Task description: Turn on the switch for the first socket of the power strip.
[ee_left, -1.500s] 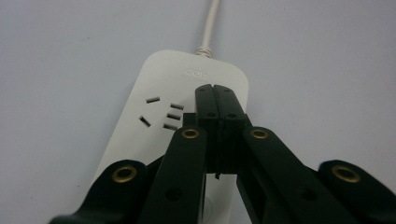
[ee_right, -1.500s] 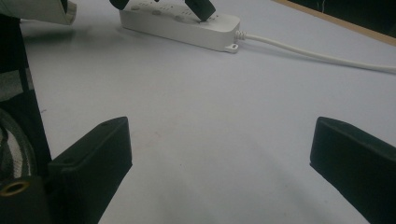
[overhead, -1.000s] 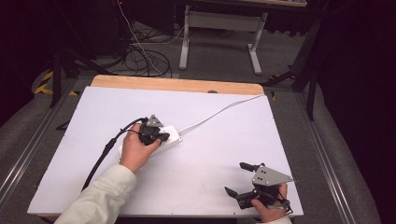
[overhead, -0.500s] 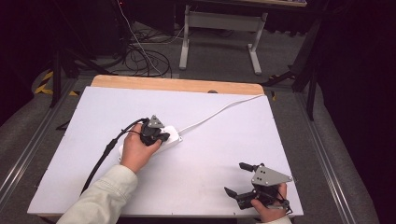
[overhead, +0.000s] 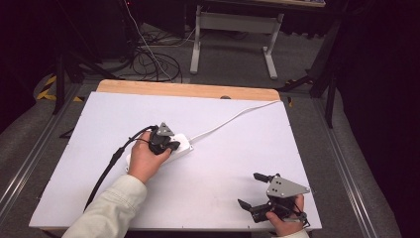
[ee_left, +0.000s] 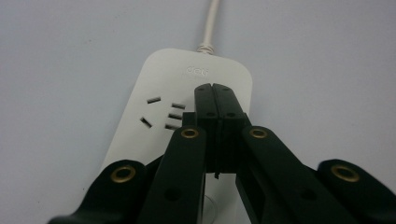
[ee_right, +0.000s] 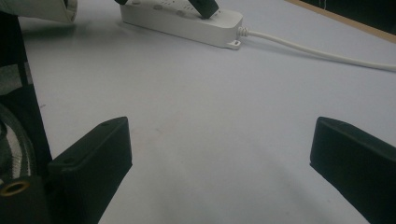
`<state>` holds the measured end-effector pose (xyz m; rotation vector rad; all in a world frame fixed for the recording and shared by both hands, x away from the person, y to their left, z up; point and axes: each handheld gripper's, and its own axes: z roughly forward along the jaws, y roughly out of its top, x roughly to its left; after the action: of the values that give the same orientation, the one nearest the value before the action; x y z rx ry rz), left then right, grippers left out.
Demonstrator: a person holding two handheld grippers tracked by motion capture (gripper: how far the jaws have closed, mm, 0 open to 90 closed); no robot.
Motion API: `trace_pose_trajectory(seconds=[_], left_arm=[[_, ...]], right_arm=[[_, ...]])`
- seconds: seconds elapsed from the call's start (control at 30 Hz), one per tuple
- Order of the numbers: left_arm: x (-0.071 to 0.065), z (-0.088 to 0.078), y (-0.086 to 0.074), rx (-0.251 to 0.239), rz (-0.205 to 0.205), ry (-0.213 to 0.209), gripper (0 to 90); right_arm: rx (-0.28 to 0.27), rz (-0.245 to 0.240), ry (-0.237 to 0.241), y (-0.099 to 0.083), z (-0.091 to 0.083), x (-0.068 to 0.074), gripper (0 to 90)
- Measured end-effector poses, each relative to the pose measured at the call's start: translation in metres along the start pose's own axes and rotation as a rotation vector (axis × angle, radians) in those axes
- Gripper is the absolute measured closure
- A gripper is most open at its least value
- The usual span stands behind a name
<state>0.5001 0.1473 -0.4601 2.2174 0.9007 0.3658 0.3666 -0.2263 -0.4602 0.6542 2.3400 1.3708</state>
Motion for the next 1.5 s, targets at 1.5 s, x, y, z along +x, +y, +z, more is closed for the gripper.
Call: trace_pose_trajectory(seconds=[1.5], left_arm=[[-0.016, -0.061, 0.021, -0.151, 0.022, -0.053, 59.1]], right_arm=[[0.0, 0.009, -0.008, -0.001, -0.001, 0.0, 6.2]])
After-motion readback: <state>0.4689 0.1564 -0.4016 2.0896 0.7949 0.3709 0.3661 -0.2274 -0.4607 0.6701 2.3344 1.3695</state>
